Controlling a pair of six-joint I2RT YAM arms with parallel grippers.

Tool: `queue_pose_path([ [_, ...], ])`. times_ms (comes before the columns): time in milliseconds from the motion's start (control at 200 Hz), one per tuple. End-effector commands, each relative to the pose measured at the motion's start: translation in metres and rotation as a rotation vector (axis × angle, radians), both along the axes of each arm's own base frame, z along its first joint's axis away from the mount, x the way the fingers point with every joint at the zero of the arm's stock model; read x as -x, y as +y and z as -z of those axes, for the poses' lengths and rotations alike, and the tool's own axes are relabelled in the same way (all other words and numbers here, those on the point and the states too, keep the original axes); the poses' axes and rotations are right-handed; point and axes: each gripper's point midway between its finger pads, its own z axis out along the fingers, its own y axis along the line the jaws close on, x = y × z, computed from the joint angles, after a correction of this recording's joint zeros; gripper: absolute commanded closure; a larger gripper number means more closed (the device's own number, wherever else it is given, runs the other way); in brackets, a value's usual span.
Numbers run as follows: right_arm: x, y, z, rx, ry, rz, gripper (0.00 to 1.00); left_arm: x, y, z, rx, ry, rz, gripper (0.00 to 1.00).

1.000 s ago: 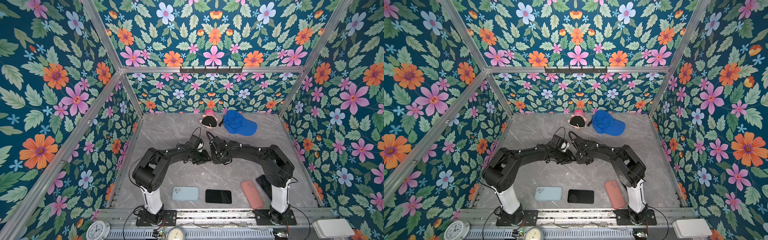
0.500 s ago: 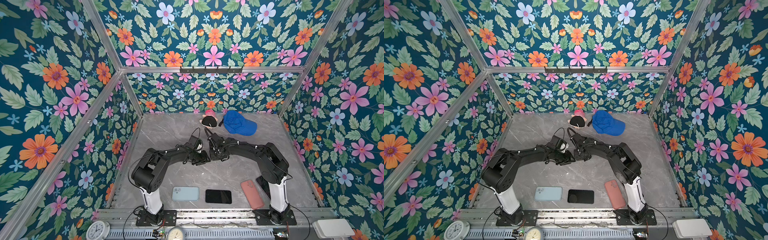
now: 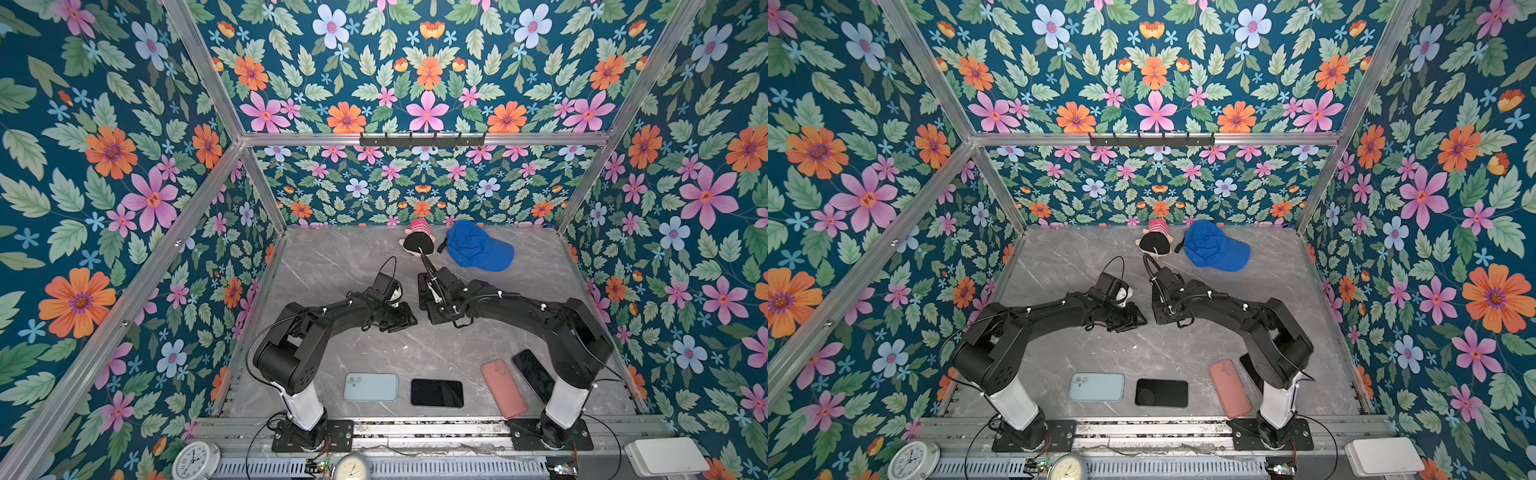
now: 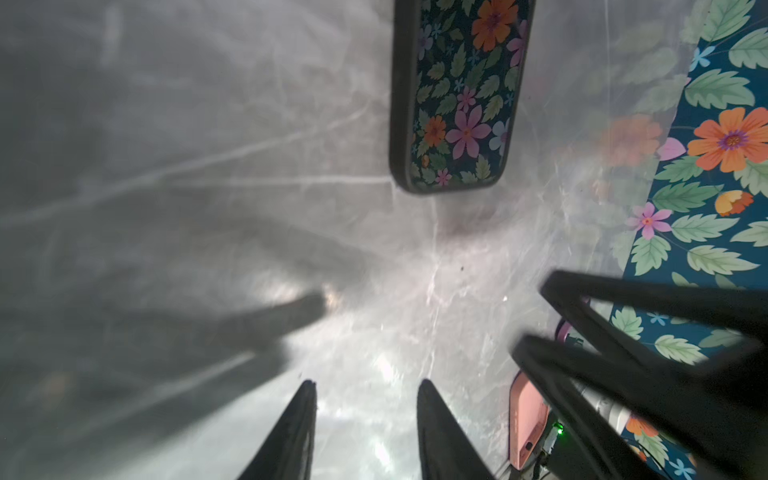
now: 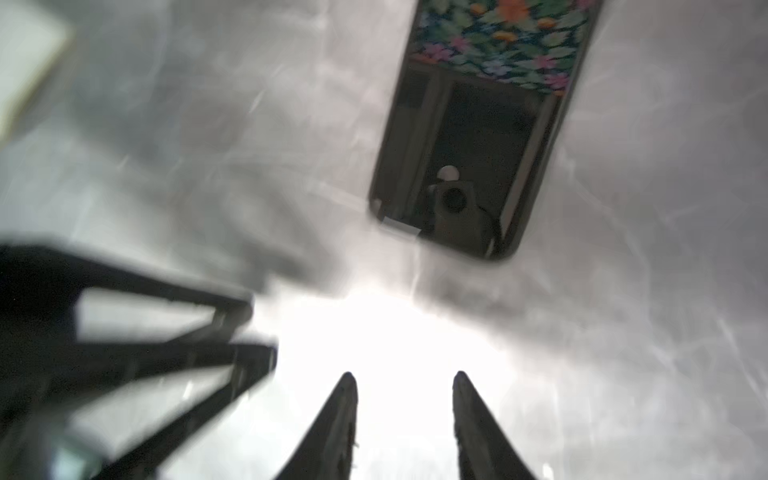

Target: Put the phone into the phone case

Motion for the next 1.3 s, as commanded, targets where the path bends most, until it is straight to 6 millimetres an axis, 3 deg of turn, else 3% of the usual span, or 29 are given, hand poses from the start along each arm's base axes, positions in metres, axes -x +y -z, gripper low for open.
queue_pose_path([
  [0,0.030,0.012,-0.026,-0.093,-0.068,-0.217,0.55,0.011,0.006,-0.001,-0.019,0.001,-0.022,0.57],
  [205,0.103,0.019,-0.056,-0.120,-0.179,-0.618,0.50,0.032,0.010,-0.003,-0.033,-0.001,-0.031,0.57],
  [330,0.149,0.023,-0.051,-0.078,-0.251,-0.857,0.38,0.040,0.016,-0.003,-0.034,0.003,-0.049,0.57],
  [450,0.177,0.027,-0.041,-0.066,-0.233,-0.914,0.31,0.044,0.021,-0.005,-0.038,0.001,-0.066,0.57],
  [705,0.196,0.009,0.004,0.087,-0.080,-0.937,0.27,0.050,0.025,0.000,-0.042,0.015,-0.063,0.53],
  [805,0.198,0.007,0.010,0.134,-0.046,-0.978,0.25,0.051,0.028,0.003,-0.058,0.020,-0.061,0.52],
  [890,0.199,0.003,0.019,0.166,-0.032,-1.019,0.16,0.052,0.028,0.003,-0.062,0.022,-0.057,0.52],
  [1295,0.216,-0.004,0.031,0.195,0.029,-1.136,0.16,0.051,0.035,0.002,-0.098,0.014,-0.068,0.54],
])
